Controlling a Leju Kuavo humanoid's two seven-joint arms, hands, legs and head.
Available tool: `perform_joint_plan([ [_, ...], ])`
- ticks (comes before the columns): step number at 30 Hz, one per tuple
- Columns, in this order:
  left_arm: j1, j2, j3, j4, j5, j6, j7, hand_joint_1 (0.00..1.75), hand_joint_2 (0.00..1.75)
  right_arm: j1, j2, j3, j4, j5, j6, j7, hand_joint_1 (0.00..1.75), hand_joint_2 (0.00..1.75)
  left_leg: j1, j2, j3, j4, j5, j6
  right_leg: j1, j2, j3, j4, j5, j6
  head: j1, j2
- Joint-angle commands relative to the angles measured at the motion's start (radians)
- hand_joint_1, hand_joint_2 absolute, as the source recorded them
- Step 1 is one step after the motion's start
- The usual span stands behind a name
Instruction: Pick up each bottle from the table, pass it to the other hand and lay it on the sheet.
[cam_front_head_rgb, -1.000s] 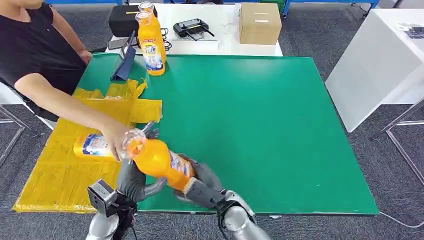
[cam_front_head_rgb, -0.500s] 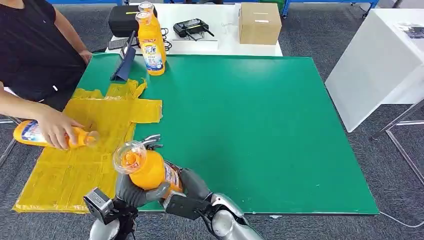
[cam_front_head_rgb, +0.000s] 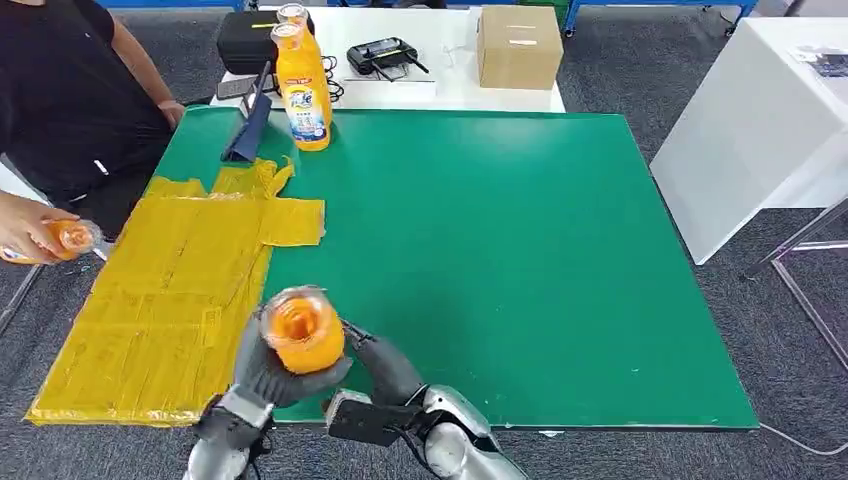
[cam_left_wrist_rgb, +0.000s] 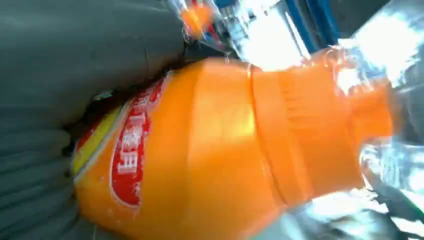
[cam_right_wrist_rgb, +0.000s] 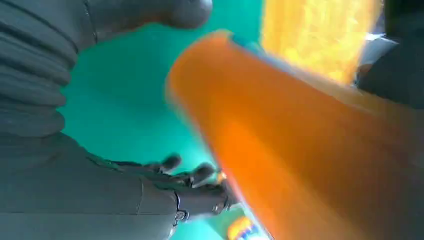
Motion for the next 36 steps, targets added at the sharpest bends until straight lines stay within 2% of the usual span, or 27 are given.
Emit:
perform_joint_plan([
  [1,-0.063,0.054,0.173,0.064,-0.359,0.397,0.03,1.75,1.75,0.03,-0.187,-0.062,-0.416,-0.092,0.074,-0.082,0.0,1.75,-0.001,-0.003,0.0,-0.001,0.001,0.001,-0.001,-0.003,0.0,-0.001,0.0,0.001,0.0,0.0],
  [5,-0.065,0.095,0.234,0.128,-0.471,0.46,0.09,1.75,1.75,0.064,-0.231,-0.088,-0.597,-0.128,0.08,-0.095,0.0,1.75,-0.002,-0.001,0.001,-0.002,0.001,0.001,-0.001,-0.002,0.001,-0.001,0.0,0.001,0.0,0.0],
  [8,-0.091,0.125,0.27,0.26,-0.728,0.508,0.22,1.75,1.75,0.102,-0.253,-0.108,-0.712,-0.163,0.073,-0.151,0.0,1.75,-0.002,-0.002,0.002,-0.003,0.001,0.002,-0.002,-0.002,0.002,-0.002,0.0,0.001,0.0,0.0],
  [9,-0.098,0.13,0.268,0.292,-0.727,0.53,0.221,1.75,1.75,0.11,-0.257,-0.109,-0.732,-0.163,0.073,-0.151,0.0,1.75,-0.002,-0.003,0.001,-0.002,0.001,0.001,-0.002,-0.003,0.001,-0.001,0.0,0.001,-0.001,0.0],
  [13,-0.14,0.146,0.259,0.411,-0.856,0.518,0.306,1.75,1.75,0.092,-0.251,-0.1,-0.749,-0.165,0.071,-0.153,0.0,1.75,-0.003,-0.002,0.003,-0.004,0.002,0.002,-0.002,-0.003,0.002,-0.002,0.0,0.001,-0.001,0.0],
  [21,-0.14,0.146,0.259,0.411,-0.856,0.518,0.306,1.75,1.75,0.092,-0.251,-0.1,-0.749,-0.165,0.071,-0.153,0.0,1.75,-0.002,-0.002,0.002,-0.003,0.001,0.002,-0.001,-0.002,0.002,-0.002,0.0,0.001,0.0,0.0],
  [24,-0.158,0.174,0.208,0.486,-1.0,0.436,0.396,1.75,1.75,0.083,-0.248,-0.099,-0.734,-0.164,0.065,-0.154,0.0,1.75,-0.001,-0.001,0.002,-0.002,0.001,0.001,-0.001,-0.001,0.001,-0.001,0.0,0.0,0.0,0.0],
  [25,-0.168,0.18,0.173,0.541,-1.072,0.459,0.443,1.75,1.75,0.072,-0.247,-0.097,-0.719,-0.16,0.066,-0.147,0.0,1.75,-0.002,-0.002,0.003,-0.004,0.002,0.002,-0.002,-0.002,0.002,-0.002,0.0,0.001,0.0,0.0],
  [26,-0.177,0.186,0.131,0.583,-1.072,0.461,0.488,0.0,1.75,0.067,-0.242,-0.099,-0.705,-0.158,0.066,-0.143,0.0,1.75,-0.002,-0.002,0.002,-0.003,0.001,0.001,-0.001,-0.002,0.002,-0.001,0.0,0.0,-0.001,0.0],
  [27,-0.182,0.193,0.084,0.601,-1.072,0.467,0.5,0.0,0.0,0.063,-0.239,-0.101,-0.692,-0.156,0.067,-0.137,0.0,1.75,-0.003,-0.003,0.004,-0.005,0.002,0.002,-0.002,-0.003,0.003,-0.003,0.001,0.001,0.0,0.0],
  [32,-0.13,0.145,0.084,0.451,-0.842,0.497,0.315,0.0,0.0,0.051,-0.234,-0.107,-0.628,-0.129,0.057,-0.112,0.0,1.75,-0.001,-0.001,0.001,-0.002,0.001,0.001,-0.001,-0.001,0.001,-0.001,0.001,0.001,0.0,0.0],
  [34,-0.113,0.163,0.09,0.384,-0.778,0.475,0.266,0.0,0.0,0.039,-0.234,-0.102,-0.6,-0.108,0.048,-0.097,0.0,1.75,-0.001,-0.001,0.0,-0.001,0.001,0.001,-0.001,-0.001,0.001,-0.001,0.0,0.001,0.0,0.0],
  [36,-0.105,0.176,0.105,0.365,-0.813,0.461,0.271,0.0,0.0,0.025,-0.229,-0.104,-0.573,-0.11,0.047,-0.099,0.0,1.75,-0.001,0.002,0.001,-0.001,0.0,0.001,0.0,0.002,0.001,-0.001,0.001,0.0,-0.001,0.0],
])
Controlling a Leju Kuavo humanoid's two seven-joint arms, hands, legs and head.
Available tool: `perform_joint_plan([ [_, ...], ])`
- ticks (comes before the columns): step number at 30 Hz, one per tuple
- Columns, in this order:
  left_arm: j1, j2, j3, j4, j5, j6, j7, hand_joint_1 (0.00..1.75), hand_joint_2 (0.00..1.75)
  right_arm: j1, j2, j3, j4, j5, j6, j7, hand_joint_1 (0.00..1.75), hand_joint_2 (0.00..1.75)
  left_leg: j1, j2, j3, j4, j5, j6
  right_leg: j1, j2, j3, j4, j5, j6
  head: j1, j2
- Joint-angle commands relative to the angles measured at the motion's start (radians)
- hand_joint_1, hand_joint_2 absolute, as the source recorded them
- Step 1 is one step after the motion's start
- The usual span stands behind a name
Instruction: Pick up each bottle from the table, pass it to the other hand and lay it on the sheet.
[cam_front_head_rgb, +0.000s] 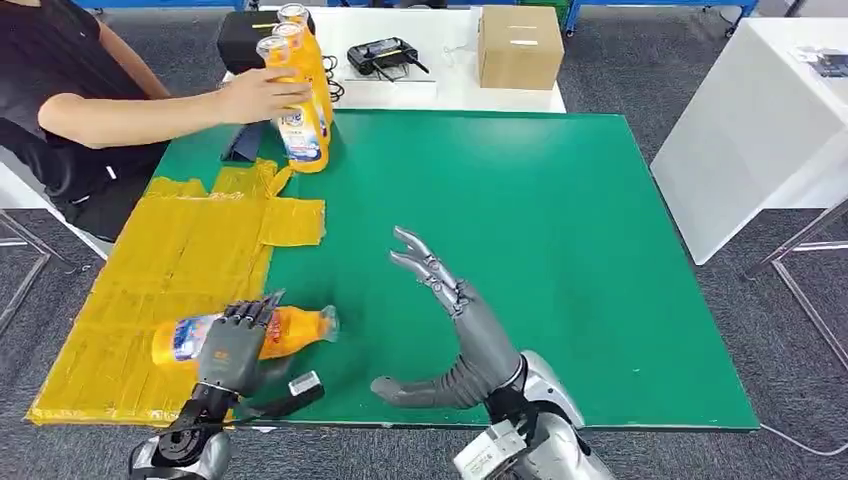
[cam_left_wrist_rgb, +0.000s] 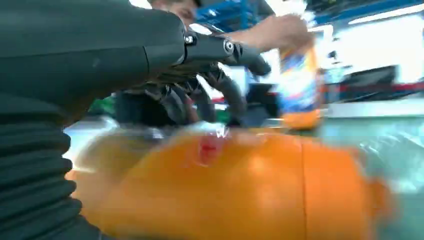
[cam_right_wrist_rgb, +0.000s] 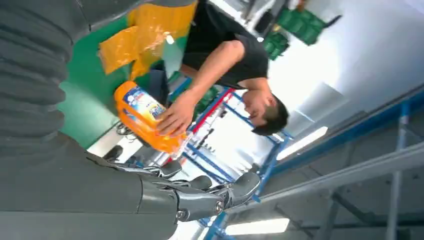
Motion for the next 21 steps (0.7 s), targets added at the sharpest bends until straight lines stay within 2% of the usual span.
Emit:
perform_joint_plan([
  [1,0.013,0.026,-0.025,-0.081,0.073,-0.033,-0.076,0.0,0.0,-0.076,-0.012,-0.008,0.16,0.024,-0.012,0.026,0.0,1.75,-0.001,0.003,0.003,-0.003,0.0,0.002,-0.001,0.002,0.001,-0.001,0.001,0.001,0.0,0.0],
  [3,0.011,0.018,-0.007,-0.09,0.241,-0.072,-0.153,0.0,0.0,-0.073,-0.014,-0.014,0.164,0.023,-0.011,0.03,0.0,1.75,-0.001,0.003,0.002,-0.003,0.0,0.001,-0.001,0.003,0.001,-0.001,0.001,0.0,-0.001,0.0],
  [5,0.001,-0.013,0.083,-0.166,0.716,-0.263,-0.343,0.0,0.0,-0.051,-0.014,-0.023,0.155,0.046,-0.029,0.038,0.0,1.75,-0.001,0.0,0.002,-0.003,0.001,0.001,-0.001,0.0,0.001,-0.001,0.001,0.0,0.0,0.0],
  [7,-0.008,-0.062,0.221,-0.277,1.124,-0.481,-0.374,0.0,0.0,-0.038,-0.016,-0.026,0.181,0.07,-0.031,0.071,0.0,1.75,0.0,-0.001,0.001,-0.001,0.001,0.001,0.0,-0.001,0.001,-0.001,0.0,0.0,-0.001,0.0],
  [9,-0.018,-0.071,0.3,-0.322,1.246,-0.627,-0.37,0.0,0.0,-0.051,-0.009,-0.048,0.245,0.052,-0.022,0.061,0.0,1.75,0.001,0.0,0.0,0.0,0.0,0.001,0.001,0.0,0.0,-0.001,0.001,0.0,-0.001,0.0],
  [10,-0.016,-0.07,0.317,-0.342,1.319,-0.728,-0.361,0.0,0.0,-0.049,-0.006,-0.064,0.252,0.067,-0.058,0.015,0.0,1.75,0.002,0.001,-0.001,0.0,0.0,0.001,0.001,0.001,0.0,-0.001,0.001,0.0,0.0,0.0],
  [11,-0.001,-0.076,0.329,-0.401,1.426,-0.871,-0.374,0.0,0.0,-0.037,0.005,-0.085,0.25,0.117,-0.112,-0.008,0.0,0.0,0.001,0.002,0.001,-0.001,0.0,0.001,0.001,0.002,0.0,-0.001,0.001,0.0,0.0,0.0],
  [13,0.027,-0.098,0.339,-0.457,1.447,-0.962,-0.374,0.0,0.0,-0.029,0.013,-0.113,0.245,0.05,-0.055,-0.007,0.0,0.0,0.0,0.002,0.001,-0.001,0.0,0.001,0.0,0.002,0.0,-0.001,0.001,0.0,-0.001,0.0],
  [15,0.065,-0.126,0.3,-0.497,1.405,-1.042,-0.374,0.0,0.0,0.008,0.043,-0.16,0.226,0.052,-0.07,-0.052,0.0,0.0,-0.001,0.001,0.002,-0.002,0.0,0.002,-0.001,0.001,0.001,-0.001,0.0,0.001,0.0,0.0],
  [16,0.072,-0.136,0.272,-0.485,1.364,-1.027,-0.374,0.0,0.0,0.024,0.055,-0.156,0.226,0.09,-0.09,-0.047,0.0,0.0,0.0,0.0,0.001,-0.001,0.0,0.001,0.0,0.0,0.001,0.0,0.0,0.001,0.0,0.0],
  [17,0.079,-0.138,0.235,-0.479,1.305,-0.996,-0.374,0.0,0.0,0.025,0.049,-0.13,0.24,0.162,-0.108,-0.021,0.0,0.0,-0.002,-0.001,0.004,-0.004,0.0,0.002,-0.002,-0.001,0.003,-0.002,0.0,0.001,-0.001,0.0],
  [18,0.106,-0.104,0.125,-0.518,1.176,-0.854,-0.374,0.0,0.0,0.044,0.062,-0.14,0.249,0.151,-0.121,-0.055,0.0,0.0,-0.002,-0.001,0.003,-0.003,0.0,0.002,-0.002,-0.002,0.003,-0.002,0.0,0.001,-0.001,0.0],
  [20,0.137,-0.084,0.034,-0.567,1.19,-0.763,-0.374,0.0,0.0,0.089,0.07,-0.171,0.186,0.129,-0.17,-0.11,0.0,0.0,-0.001,-0.002,0.002,-0.002,0.0,0.002,-0.001,-0.002,0.003,-0.002,0.0,0.001,0.0,0.0],
  [21,0.148,-0.051,-0.027,-0.64,1.174,-0.65,-0.374,0.0,0.0,0.13,0.087,-0.204,0.117,0.116,-0.237,-0.168,0.0,0.0,-0.001,-0.003,0.001,-0.001,0.0,0.001,-0.001,-0.003,0.002,-0.001,-0.001,0.001,0.0,0.0],
])
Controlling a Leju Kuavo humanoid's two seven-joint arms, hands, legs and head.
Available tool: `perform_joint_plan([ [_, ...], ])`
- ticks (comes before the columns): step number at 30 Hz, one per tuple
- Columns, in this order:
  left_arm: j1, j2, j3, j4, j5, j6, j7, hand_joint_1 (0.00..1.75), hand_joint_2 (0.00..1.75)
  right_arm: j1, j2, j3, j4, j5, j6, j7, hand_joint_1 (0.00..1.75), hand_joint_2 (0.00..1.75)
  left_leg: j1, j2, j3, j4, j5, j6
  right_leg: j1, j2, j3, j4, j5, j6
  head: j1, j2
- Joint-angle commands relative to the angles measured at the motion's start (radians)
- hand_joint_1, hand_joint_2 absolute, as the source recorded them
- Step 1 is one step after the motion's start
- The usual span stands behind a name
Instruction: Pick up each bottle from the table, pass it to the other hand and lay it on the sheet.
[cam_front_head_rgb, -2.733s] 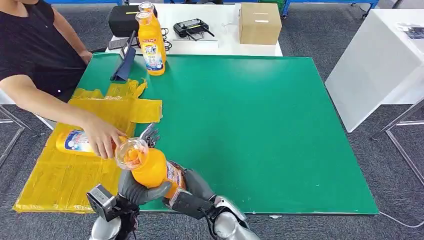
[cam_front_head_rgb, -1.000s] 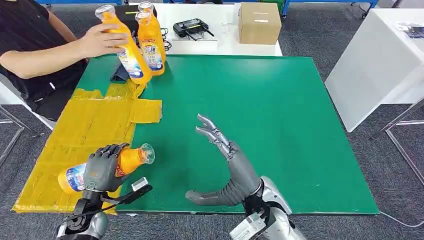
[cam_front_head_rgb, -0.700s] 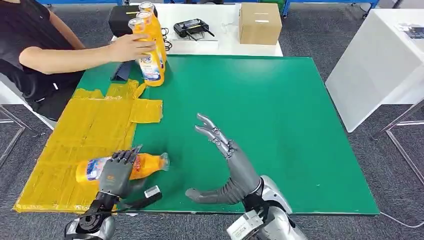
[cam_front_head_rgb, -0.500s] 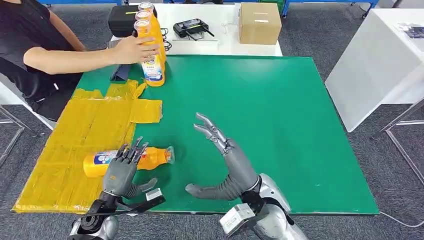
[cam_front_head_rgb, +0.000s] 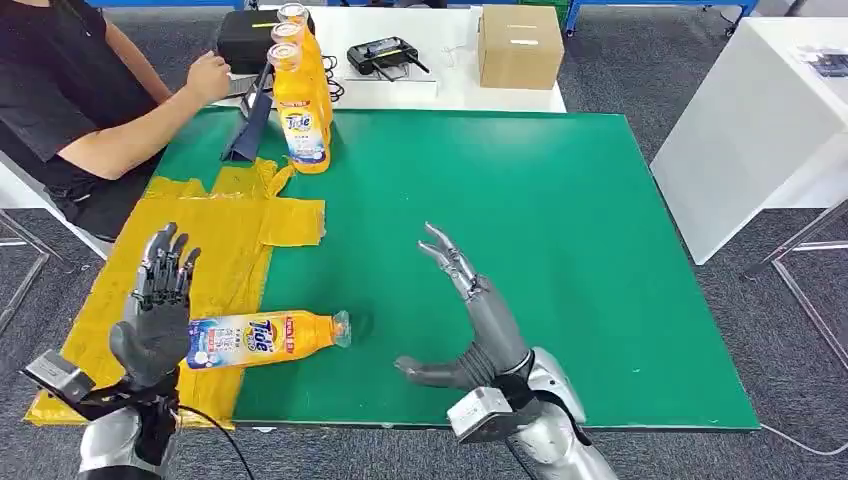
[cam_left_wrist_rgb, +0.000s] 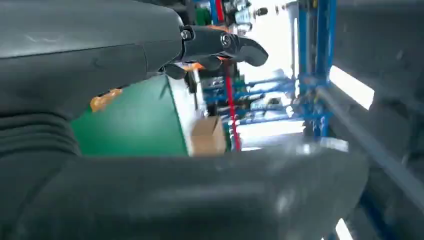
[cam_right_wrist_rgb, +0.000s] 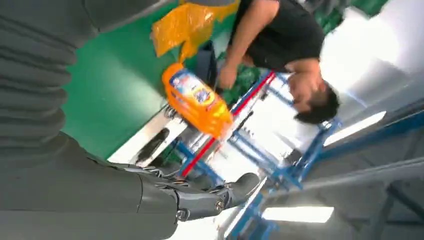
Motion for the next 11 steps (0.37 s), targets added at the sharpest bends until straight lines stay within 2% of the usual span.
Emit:
perform_joint_plan([
  [1,0.105,0.042,-0.302,-0.244,-0.21,0.404,0.004,0.0,0.0,0.129,0.055,-0.105,-0.073,0.019,-0.151,-0.134,0.0,0.0,-0.001,-0.003,0.001,-0.002,0.0,0.002,-0.001,-0.004,0.002,-0.002,-0.001,0.001,0.0,0.0],
  [2,0.112,0.057,-0.339,-0.286,-0.253,0.464,0.004,0.0,0.0,0.145,0.044,-0.093,-0.116,0.06,-0.146,-0.097,0.0,0.0,-0.001,-0.004,-0.001,0.0,0.0,0.001,0.0,-0.004,0.0,0.0,-0.001,0.0,0.0,0.0],
  [3,0.124,0.074,-0.399,-0.235,-0.412,0.492,0.004,0.0,0.0,0.138,0.031,-0.052,-0.111,0.166,-0.106,-0.007,0.0,0.0,-0.001,-0.004,-0.001,0.0,0.0,0.001,0.0,-0.004,-0.001,0.0,-0.001,0.0,0.0,0.0],
  [4,0.134,0.037,-0.434,-0.144,-0.552,0.412,0.062,0.0,0.0,0.127,0.037,-0.012,-0.065,0.233,-0.122,0.012,0.0,0.0,-0.001,-0.004,-0.002,0.001,0.0,0.001,0.0,-0.004,-0.002,0.0,-0.001,0.0,0.0,0.0],
  [5,0.136,0.03,-0.462,-0.09,-0.594,0.425,0.037,0.0,0.0,0.132,0.051,-0.01,-0.049,0.226,-0.181,-0.026,0.0,0.0,-0.002,-0.003,0.0,-0.002,0.0,0.002,-0.001,-0.004,0.0,-0.001,-0.001,0.001,0.0,0.0],
  [6,0.151,0.049,-0.539,-0.091,-0.606,0.565,0.004,0.0,0.0,0.176,0.062,-0.033,-0.103,0.133,-0.255,-0.103,0.0,0.0,-0.003,-0.001,0.002,-0.003,0.0,0.001,-0.002,-0.001,0.002,-0.002,0.0,0.001,0.0,0.0],
  [7,0.164,0.057,-0.551,-0.096,-0.603,0.58,0.004,0.0,0.0,0.19,0.051,-0.036,-0.131,0.127,-0.255,-0.104,0.0,0.0,-0.003,0.0,0.004,-0.005,0.001,0.002,-0.002,-0.001,0.003,-0.003,0.0,0.001,-0.001,0.0],
  [8,0.164,0.084,-0.597,-0.151,-0.497,0.621,0.004,0.0,0.0,0.218,0.052,-0.055,-0.189,0.07,-0.254,-0.118,0.0,0.0,-0.004,-0.003,0.001,-0.003,0.0,0.002,-0.004,-0.003,0.001,-0.002,0.0,0.001,0.0,0.0],
  [9,0.135,0.165,-0.685,-0.219,-0.419,0.716,0.004,0.0,0.0,0.246,0.063,-0.069,-0.227,0.101,-0.296,-0.157,0.0,0.0,-0.005,-0.004,0.0,-0.003,0.001,0.002,-0.005,-0.004,0.001,-0.002,0.0,0.001,0.0,0.0],
  [10,0.134,0.148,-0.66,-0.18,-0.491,0.664,0.004,0.0,0.0,0.224,0.05,-0.007,-0.197,0.235,-0.244,-0.084,0.0,0.0,-0.002,-0.005,-0.005,0.001,0.0,0.001,-0.002,-0.005,-0.003,0.0,-0.001,0.0,0.001,0.0],
  [11,0.134,0.111,-0.622,-0.154,-0.55,0.566,0.035,0.0,0.0,0.188,0.039,0.05,-0.139,0.294,-0.183,-0.026,0.0,0.0,-0.003,-0.004,-0.004,0.0,0.0,0.001,-0.003,-0.004,-0.003,0.0,-0.001,0.0,0.001,0.0],
])
